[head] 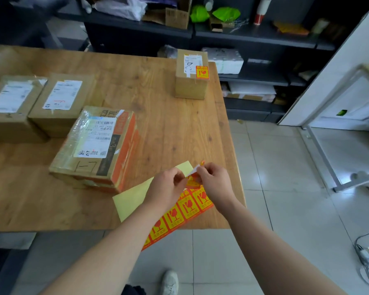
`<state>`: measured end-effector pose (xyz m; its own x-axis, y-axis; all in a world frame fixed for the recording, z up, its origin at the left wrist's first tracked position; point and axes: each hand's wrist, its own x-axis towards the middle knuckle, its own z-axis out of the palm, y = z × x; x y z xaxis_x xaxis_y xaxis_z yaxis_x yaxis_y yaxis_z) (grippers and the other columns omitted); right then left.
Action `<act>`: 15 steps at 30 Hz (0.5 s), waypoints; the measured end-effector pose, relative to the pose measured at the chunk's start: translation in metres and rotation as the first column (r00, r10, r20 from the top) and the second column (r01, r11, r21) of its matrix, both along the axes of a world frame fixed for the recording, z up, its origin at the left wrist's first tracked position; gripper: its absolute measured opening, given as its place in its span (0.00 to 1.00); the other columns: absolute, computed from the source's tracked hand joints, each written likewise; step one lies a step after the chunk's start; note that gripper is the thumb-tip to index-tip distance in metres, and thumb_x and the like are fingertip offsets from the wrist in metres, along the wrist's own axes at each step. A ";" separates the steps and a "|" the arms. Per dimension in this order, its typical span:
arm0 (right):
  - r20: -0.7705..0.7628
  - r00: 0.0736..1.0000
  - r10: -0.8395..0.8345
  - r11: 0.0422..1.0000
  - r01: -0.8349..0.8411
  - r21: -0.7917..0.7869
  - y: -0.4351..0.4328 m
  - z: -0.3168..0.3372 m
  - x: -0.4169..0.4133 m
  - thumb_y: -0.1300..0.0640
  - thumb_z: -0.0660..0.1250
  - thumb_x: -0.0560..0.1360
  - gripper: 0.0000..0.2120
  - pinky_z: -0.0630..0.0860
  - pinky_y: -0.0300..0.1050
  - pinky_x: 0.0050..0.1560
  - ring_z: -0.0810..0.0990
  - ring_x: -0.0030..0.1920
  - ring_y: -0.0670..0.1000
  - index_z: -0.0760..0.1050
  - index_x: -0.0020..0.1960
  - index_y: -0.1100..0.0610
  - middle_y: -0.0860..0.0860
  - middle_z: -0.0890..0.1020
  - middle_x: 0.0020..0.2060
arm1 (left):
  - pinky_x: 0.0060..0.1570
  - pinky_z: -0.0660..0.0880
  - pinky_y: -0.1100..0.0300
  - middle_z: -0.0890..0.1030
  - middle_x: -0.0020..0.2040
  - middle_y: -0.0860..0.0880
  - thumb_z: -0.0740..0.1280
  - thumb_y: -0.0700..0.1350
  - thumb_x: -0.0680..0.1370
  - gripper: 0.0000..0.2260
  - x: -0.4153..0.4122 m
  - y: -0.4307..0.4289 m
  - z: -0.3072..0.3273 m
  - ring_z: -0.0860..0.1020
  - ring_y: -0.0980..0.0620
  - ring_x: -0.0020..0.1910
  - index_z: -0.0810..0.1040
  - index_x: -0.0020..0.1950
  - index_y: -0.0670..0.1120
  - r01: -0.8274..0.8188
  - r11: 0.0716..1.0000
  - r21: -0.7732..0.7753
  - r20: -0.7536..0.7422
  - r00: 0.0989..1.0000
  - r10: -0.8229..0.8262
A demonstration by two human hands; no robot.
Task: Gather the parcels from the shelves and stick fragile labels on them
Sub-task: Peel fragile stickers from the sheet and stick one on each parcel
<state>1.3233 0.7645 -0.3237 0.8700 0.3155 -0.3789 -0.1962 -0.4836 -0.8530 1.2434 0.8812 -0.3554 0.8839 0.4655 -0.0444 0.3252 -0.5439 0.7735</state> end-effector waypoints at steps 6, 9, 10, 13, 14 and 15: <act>0.062 0.994 0.089 0.978 -0.099 0.185 0.018 0.021 -0.011 0.46 0.66 0.74 0.12 0.75 0.44 0.43 0.79 0.39 0.46 0.77 0.46 0.56 0.47 0.81 0.38 | 0.34 0.70 0.65 0.80 0.36 0.54 0.68 0.46 0.75 0.05 -0.026 0.026 0.021 0.78 0.55 0.37 0.79 0.41 0.46 -0.239 0.965 -0.102 0.019 0.970 0.243; 0.158 0.975 0.157 0.987 -0.159 0.000 0.033 0.026 -0.016 0.47 0.68 0.73 0.10 0.76 0.43 0.41 0.80 0.41 0.46 0.77 0.47 0.53 0.47 0.81 0.40 | 0.38 0.73 0.59 0.81 0.37 0.52 0.69 0.46 0.75 0.05 -0.044 0.039 0.031 0.79 0.55 0.38 0.80 0.42 0.45 -0.294 0.938 -0.182 0.007 0.954 0.300; 0.167 0.965 0.200 0.980 -0.197 -0.034 0.039 0.026 -0.019 0.48 0.68 0.73 0.09 0.75 0.42 0.39 0.80 0.40 0.46 0.78 0.45 0.54 0.48 0.82 0.38 | 0.39 0.74 0.57 0.82 0.37 0.51 0.69 0.46 0.75 0.05 -0.050 0.044 0.033 0.79 0.54 0.38 0.80 0.42 0.45 -0.297 0.929 -0.220 0.009 0.952 0.306; 0.142 0.950 0.279 0.960 -0.276 -0.041 0.058 0.028 -0.032 0.51 0.69 0.73 0.08 0.73 0.41 0.34 0.77 0.33 0.46 0.80 0.42 0.57 0.50 0.81 0.33 | 0.41 0.76 0.53 0.83 0.37 0.49 0.69 0.45 0.75 0.05 -0.066 0.062 0.042 0.81 0.50 0.37 0.80 0.41 0.46 -0.292 0.901 -0.320 0.004 0.951 0.309; 0.141 0.949 0.284 0.959 -0.282 -0.035 0.064 0.028 -0.036 0.53 0.69 0.74 0.08 0.71 0.40 0.32 0.75 0.31 0.45 0.80 0.41 0.58 0.50 0.80 0.31 | 0.42 0.76 0.52 0.83 0.37 0.49 0.68 0.45 0.76 0.05 -0.071 0.069 0.044 0.81 0.50 0.37 0.80 0.41 0.46 -0.292 0.893 -0.342 0.000 0.950 0.311; 0.144 0.949 0.282 0.959 -0.281 -0.031 0.071 0.029 -0.040 0.53 0.69 0.74 0.09 0.70 0.38 0.30 0.74 0.30 0.44 0.80 0.41 0.58 0.50 0.79 0.30 | 0.41 0.76 0.52 0.83 0.37 0.48 0.68 0.45 0.76 0.05 -0.076 0.077 0.047 0.80 0.50 0.36 0.80 0.41 0.46 -0.295 0.890 -0.349 -0.005 0.950 0.313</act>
